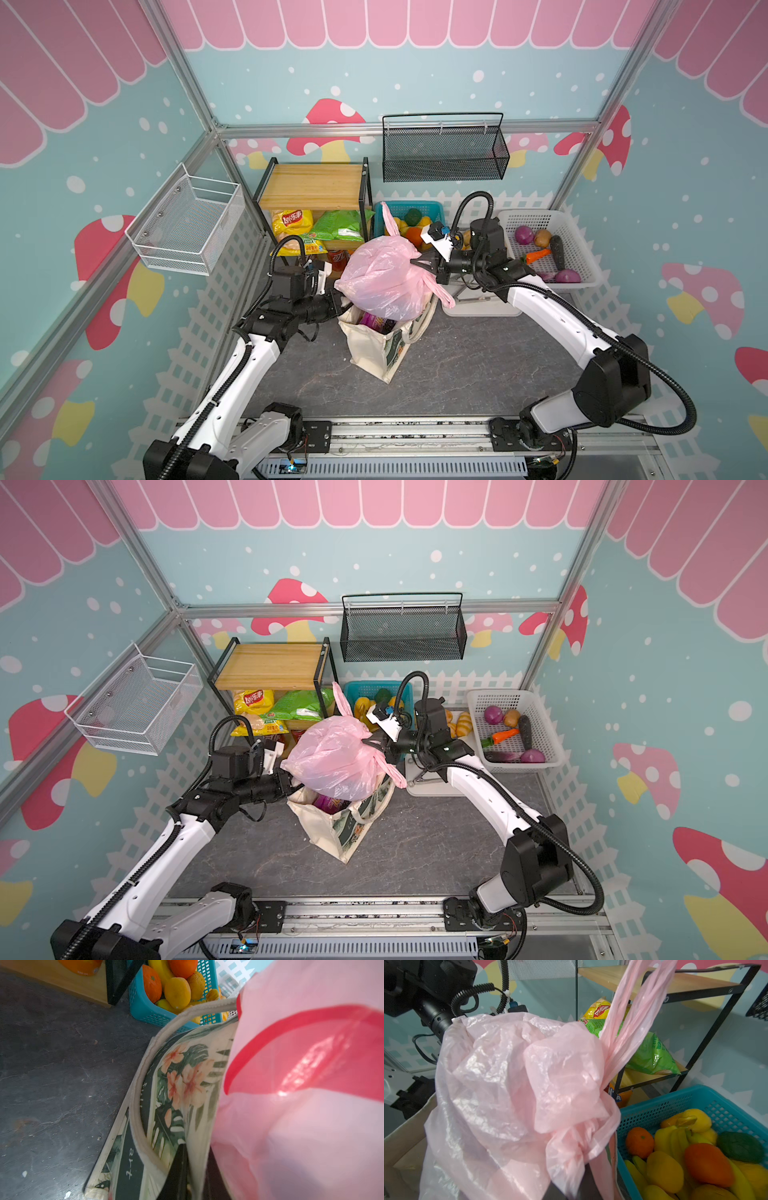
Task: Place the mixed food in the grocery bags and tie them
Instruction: 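Lower the pink bag into the tote held open by the left gripper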
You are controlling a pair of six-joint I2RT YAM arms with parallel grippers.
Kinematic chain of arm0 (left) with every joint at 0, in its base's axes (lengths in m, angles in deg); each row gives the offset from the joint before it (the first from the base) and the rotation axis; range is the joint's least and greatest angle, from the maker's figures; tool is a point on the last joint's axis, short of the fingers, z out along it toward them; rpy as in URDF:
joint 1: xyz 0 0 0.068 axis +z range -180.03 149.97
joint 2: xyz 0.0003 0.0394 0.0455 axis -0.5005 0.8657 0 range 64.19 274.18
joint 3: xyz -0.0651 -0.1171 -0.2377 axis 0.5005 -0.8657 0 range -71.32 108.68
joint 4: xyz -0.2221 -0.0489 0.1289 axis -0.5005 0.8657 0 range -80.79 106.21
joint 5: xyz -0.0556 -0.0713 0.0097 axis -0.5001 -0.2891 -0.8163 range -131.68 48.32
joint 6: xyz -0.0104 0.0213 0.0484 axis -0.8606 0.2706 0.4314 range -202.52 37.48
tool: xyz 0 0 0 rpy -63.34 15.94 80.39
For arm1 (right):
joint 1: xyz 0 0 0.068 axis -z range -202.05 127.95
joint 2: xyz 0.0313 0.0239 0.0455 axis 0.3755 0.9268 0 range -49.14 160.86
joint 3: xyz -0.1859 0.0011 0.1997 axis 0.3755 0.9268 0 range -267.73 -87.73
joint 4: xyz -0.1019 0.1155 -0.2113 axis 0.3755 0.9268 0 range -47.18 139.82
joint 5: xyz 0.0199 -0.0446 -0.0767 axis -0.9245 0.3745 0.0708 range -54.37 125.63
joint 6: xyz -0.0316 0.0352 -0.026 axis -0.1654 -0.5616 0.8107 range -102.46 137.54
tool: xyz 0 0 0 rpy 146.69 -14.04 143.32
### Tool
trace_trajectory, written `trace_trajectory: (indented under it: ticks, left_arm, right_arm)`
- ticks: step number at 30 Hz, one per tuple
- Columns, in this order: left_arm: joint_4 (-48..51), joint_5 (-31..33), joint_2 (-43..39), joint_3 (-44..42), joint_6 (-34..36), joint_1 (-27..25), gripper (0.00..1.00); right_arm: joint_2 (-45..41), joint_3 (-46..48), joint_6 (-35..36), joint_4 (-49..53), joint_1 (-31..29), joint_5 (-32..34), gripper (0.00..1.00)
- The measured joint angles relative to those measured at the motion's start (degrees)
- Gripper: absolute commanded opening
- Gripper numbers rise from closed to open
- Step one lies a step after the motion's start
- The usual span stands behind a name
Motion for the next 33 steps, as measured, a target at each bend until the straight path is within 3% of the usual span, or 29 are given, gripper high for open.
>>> trace_trajectory:
  ticks: [6,8,14,18,21,26,33]
  left_arm:
    - [-0.9,-1.6,0.0,0.7,-0.2,0.1,0.0]
    - [-1.4,-1.7,0.0,0.7,-0.7,0.1,0.0]
    - [-3.0,-2.3,0.0,0.7,-2.1,0.1,0.0]
    - [-4.0,-2.4,0.0,0.7,-2.5,0.1,0.0]
    - [-4.4,-2.5,0.0,0.7,-2.5,0.1,0.0]
    - [-4.8,-2.5,0.2,0.7,-2.5,0.1,0.0]
    - [-5.2,-2.6,0.6,0.7,-2.6,0.1,0.0]
  right_arm:
    - [1.2,-7.0,10.8,7.5,-4.3,7.1,0.0]
    - [1.2,-5.4,12.6,7.6,-5.4,8.8,0.06]
    - [0.0,0.7,10.5,4.6,-5.5,12.5,0.4]
    - [-3.3,0.7,5.5,2.2,-5.6,13.3,0.55]
    - [-7.1,0.7,2.5,0.1,-6.1,14.4,0.77]
    - [-10.4,0.3,1.3,-2.7,-11.9,17.6,0.79]
    - [-4.2,-4.1,3.0,-1.6,-20.9,20.1,0.73]
